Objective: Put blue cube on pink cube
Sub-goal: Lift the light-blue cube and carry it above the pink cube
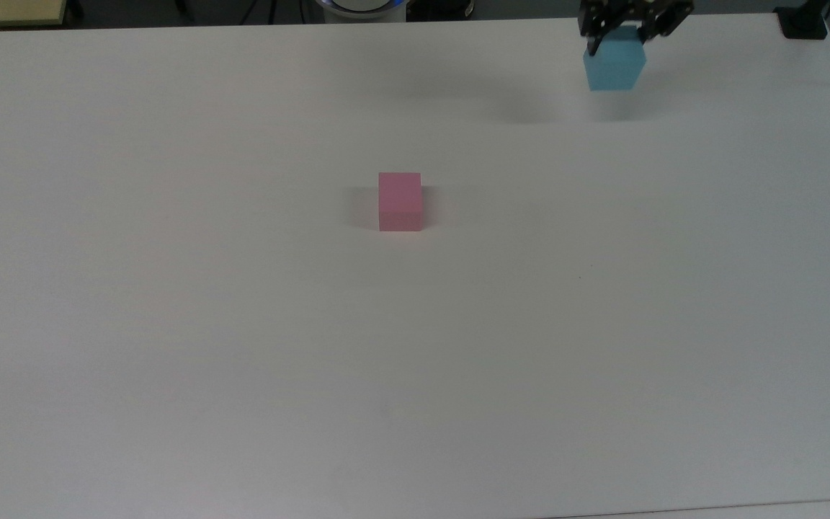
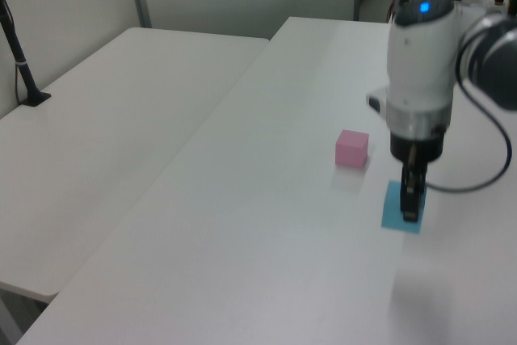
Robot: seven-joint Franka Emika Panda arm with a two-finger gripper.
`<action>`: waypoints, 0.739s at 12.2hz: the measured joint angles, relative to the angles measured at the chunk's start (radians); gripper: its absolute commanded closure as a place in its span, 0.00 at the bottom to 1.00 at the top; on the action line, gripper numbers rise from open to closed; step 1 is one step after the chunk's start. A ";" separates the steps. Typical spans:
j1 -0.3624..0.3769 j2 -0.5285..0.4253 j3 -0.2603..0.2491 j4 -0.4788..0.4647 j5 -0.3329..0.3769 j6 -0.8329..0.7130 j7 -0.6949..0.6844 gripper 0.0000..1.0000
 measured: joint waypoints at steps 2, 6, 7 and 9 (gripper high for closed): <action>-0.015 -0.025 -0.004 0.092 -0.001 -0.112 -0.015 0.79; -0.063 -0.027 -0.006 0.158 -0.001 -0.161 -0.051 0.79; -0.084 -0.026 -0.006 0.158 -0.003 -0.161 -0.076 0.79; -0.171 -0.022 -0.009 0.160 -0.005 -0.161 -0.176 0.79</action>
